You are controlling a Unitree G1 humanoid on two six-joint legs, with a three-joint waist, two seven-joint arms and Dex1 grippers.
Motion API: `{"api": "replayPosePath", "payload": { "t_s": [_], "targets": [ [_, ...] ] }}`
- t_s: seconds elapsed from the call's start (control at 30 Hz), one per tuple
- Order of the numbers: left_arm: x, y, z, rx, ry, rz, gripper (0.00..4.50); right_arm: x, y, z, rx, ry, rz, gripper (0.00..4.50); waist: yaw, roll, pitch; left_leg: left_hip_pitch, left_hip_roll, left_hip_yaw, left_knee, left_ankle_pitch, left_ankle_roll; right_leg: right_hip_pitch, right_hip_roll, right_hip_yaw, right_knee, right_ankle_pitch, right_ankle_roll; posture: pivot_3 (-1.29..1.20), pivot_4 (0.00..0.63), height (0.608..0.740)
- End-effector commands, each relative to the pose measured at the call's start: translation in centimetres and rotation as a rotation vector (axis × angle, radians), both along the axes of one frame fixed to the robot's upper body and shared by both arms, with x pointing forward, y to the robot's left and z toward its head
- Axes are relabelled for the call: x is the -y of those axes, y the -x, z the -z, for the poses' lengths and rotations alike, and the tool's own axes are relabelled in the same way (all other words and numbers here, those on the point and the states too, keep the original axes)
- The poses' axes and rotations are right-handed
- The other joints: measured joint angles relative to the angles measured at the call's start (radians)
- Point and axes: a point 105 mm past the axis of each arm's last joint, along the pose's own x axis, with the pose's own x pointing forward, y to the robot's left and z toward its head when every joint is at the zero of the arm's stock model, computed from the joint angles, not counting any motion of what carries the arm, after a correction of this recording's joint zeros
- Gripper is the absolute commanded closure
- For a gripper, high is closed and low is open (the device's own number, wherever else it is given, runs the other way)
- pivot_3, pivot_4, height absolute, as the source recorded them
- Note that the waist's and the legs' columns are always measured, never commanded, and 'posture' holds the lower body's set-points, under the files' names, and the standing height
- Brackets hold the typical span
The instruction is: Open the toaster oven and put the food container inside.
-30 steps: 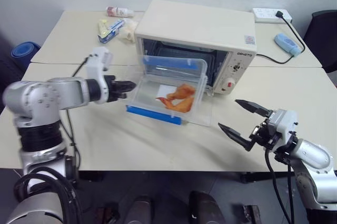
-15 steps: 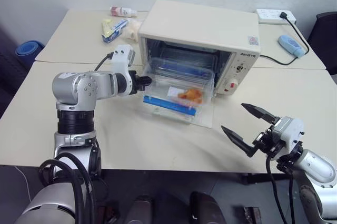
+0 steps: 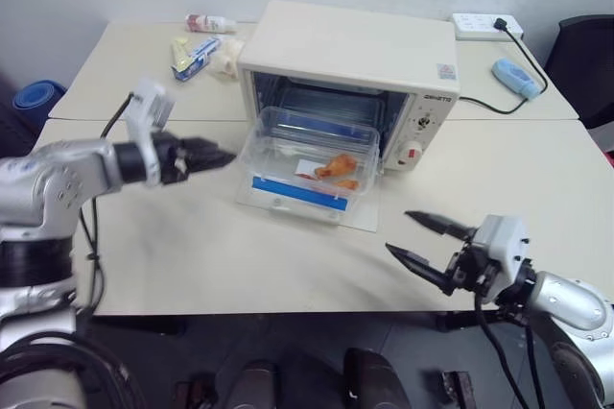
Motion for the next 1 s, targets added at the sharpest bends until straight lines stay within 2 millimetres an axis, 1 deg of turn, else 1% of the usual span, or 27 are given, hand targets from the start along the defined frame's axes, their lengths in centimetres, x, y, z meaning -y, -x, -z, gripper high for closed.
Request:
{"api": "replayPosePath", "payload": {
  "t_s": [0.03, 0.1, 0.17, 0.2, 0.23, 0.3, 0.4, 0.5, 0.57, 0.73, 0.8, 0.87, 1.0],
  "targets": [
    [2.0, 0.3, 1.6, 0.108, 0.000, 0.193, 2.64, -1.4, -1.2, 1.2, -0.016, 0.084, -0.050, 2.78, 0.018, 0.001, 0.000, 0.000, 0.000, 0.000, 0.001, 0.000, 0.000, 0.000, 0.000, 0.000, 0.000, 0.000, 0.000, 0.00, 0.150, 0.740],
    [3.6, -0.4, 2.6, 0.165, 0.038, 0.219, 3.29, -2.2, -2.2, 1.5, -0.012, 0.101, -0.065, 3.51, 0.043, -0.001, 0.000, -0.004, -0.002, -0.002, 0.005, 0.001, 0.003, 0.001, -0.001, 0.000, 0.000, 0.001, 0.000, 0.00, 0.150, 0.740],
    [5.2, -1.0, 3.8, 0.223, 0.032, 0.243, 3.89, -2.7, -3.6, 1.5, 0.017, 0.115, -0.059, 4.18, 0.048, -0.002, 0.000, -0.004, -0.003, -0.004, 0.006, 0.000, 0.005, 0.003, -0.001, 0.000, -0.001, 0.001, 0.001, 0.00, 0.150, 0.740],
    [6.0, -1.8, 4.0, 0.275, 0.028, 0.227, 4.21, -3.0, -4.4, 1.5, 0.037, 0.122, -0.048, 4.49, 0.048, -0.002, 0.000, -0.004, -0.003, -0.003, 0.007, -0.001, 0.006, 0.003, -0.001, 0.000, -0.001, 0.002, 0.001, 0.00, 0.150, 0.740],
    [6.5, -2.5, 4.1, 0.307, 0.033, 0.205, 4.48, -3.1, -5.0, 1.3, 0.054, 0.122, -0.033, 4.50, 0.048, -0.002, 0.000, -0.004, -0.003, -0.003, 0.007, -0.001, 0.006, 0.002, -0.001, 0.000, 0.000, 0.002, 0.001, 0.00, 0.150, 0.740],
    [7.2, -3.7, 3.8, 0.345, 0.058, 0.160, 4.48, -3.6, -6.0, 0.8, 0.059, 0.092, -0.015, 4.50, 0.043, -0.002, 0.000, -0.005, -0.003, -0.002, 0.007, -0.001, 0.006, 0.002, -0.001, 0.000, -0.001, 0.002, 0.001, 0.00, 0.150, 0.740],
    [7.3, -5.4, 3.4, 0.391, 0.056, 0.080, 4.48, -3.8, -7.8, -0.5, 0.102, 0.061, 0.041, 4.50, 0.027, -0.002, 0.000, -0.005, -0.003, -0.002, 0.006, -0.001, 0.006, 0.001, -0.001, -0.001, 0.000, 0.002, 0.001, 0.00, 0.150, 0.740],
    [7.3, -7.1, 2.5, 0.440, 0.080, -0.010, 4.48, -3.6, -9.5, -1.5, 0.130, 0.053, 0.089, 4.50, 0.017, -0.002, 0.000, -0.004, -0.003, -0.002, 0.005, -0.001, 0.006, 0.001, -0.001, -0.001, 0.001, 0.002, 0.002, 0.00, 0.150, 0.740],
    [7.5, -8.0, 2.1, 0.441, 0.108, -0.060, 4.48, -3.2, -10.9, -2.1, 0.163, 0.056, 0.137, 4.50, 0.012, -0.002, 0.000, -0.004, -0.002, -0.002, 0.005, -0.001, 0.006, 0.001, -0.001, -0.001, 0.001, 0.002, 0.002, 0.00, 0.150, 0.740],
    [7.9, -9.8, 2.3, 0.458, 0.106, -0.130, 4.48, -3.0, -13.5, -3.3, 0.231, 0.053, 0.199, 4.50, 0.001, -0.002, 0.000, -0.004, -0.003, -0.002, 0.005, 0.000, 0.006, 0.001, -0.001, -0.002, 0.001, 0.002, 0.002, 0.00, 0.150, 0.740],
    [8.2, -11.3, 1.1, 0.483, 0.169, -0.228, 4.48, -3.1, -14.8, -3.7, 0.253, 0.045, 0.225, 4.50, 0.001, -0.002, 0.000, -0.004, -0.002, -0.002, 0.005, 0.000, 0.006, 0.000, -0.001, -0.002, 0.001, 0.002, 0.002, 0.00, 0.150, 0.740],
    [8.5, -12.2, 0.3, 0.505, 0.211, -0.281, 4.48, -3.2, -15.6, -3.9, 0.274, 0.045, 0.239, 4.50, 0.001, -0.002, 0.000, -0.004, -0.003, -0.002, 0.005, 0.000, 0.005, 0.000, -0.001, -0.003, 0.001, 0.002, 0.002, 0.00, 0.150, 0.740],
    [8.7, -13.6, -0.4, 0.514, 0.256, -0.358, 4.48, -3.5, -16.4, -4.3, 0.293, 0.025, 0.246, 4.50, -0.002, -0.002, 0.000, -0.004, -0.003, -0.002, 0.004, 0.000, 0.005, 0.000, -0.001, -0.004, 0.001, 0.002, 0.002, 0.00, 0.150, 0.740]
  ]
}}
